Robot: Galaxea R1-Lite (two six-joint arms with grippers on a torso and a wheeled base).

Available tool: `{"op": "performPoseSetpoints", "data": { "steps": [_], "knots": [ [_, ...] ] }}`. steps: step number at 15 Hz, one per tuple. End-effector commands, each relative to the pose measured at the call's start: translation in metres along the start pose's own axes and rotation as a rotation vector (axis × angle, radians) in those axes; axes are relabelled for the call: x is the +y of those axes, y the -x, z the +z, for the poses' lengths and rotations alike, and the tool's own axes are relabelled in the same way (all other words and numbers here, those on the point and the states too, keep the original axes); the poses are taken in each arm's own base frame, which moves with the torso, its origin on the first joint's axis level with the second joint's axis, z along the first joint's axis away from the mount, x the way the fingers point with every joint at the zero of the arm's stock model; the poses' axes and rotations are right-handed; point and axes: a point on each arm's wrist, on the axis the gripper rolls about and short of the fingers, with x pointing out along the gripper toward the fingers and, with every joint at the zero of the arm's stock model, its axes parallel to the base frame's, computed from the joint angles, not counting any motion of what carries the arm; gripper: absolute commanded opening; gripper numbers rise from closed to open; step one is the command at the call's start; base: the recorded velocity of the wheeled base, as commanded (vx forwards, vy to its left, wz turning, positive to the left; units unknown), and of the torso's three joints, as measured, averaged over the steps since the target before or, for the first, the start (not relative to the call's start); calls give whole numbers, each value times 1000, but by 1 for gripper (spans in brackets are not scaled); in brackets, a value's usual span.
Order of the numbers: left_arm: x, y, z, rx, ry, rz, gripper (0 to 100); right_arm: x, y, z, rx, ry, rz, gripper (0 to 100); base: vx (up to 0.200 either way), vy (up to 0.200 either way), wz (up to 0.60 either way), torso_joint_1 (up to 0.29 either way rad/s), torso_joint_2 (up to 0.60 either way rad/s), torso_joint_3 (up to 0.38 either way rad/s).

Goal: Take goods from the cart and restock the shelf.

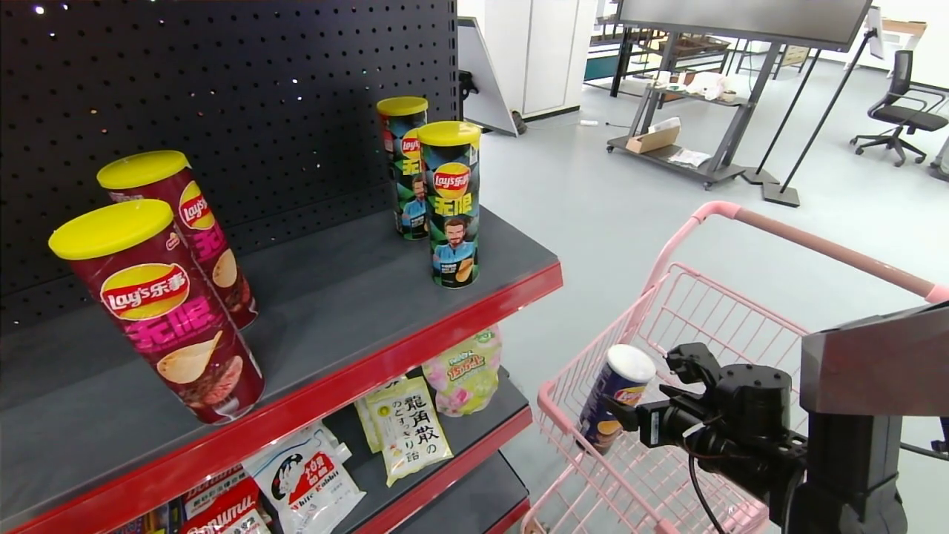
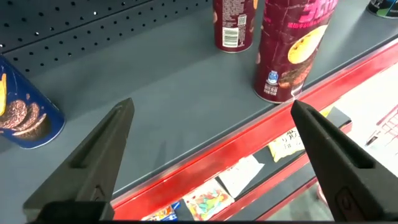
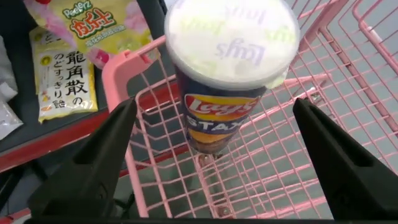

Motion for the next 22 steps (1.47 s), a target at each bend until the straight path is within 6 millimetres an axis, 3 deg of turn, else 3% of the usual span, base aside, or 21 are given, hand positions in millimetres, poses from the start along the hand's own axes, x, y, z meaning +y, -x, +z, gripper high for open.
{"op": "performPoseSetpoints", "data": {
  "steps": [1, 8, 22],
  "knots": [
    [0, 1, 0, -4, 2, 0, 100, -1, -11, -1, -8, -3, -2, 100, 0, 0, 0, 0, 0, 0],
    [0, 0, 0, -1, 1, 2, 100, -8, -34, -2, -39, -12, -19, 100, 0, 0, 0, 0, 0, 0],
    [0, 0, 0, 3, -1, 1, 100, -8, -53, -4, -59, -11, -18, 100, 0, 0, 0, 0, 0, 0]
  ]
}}
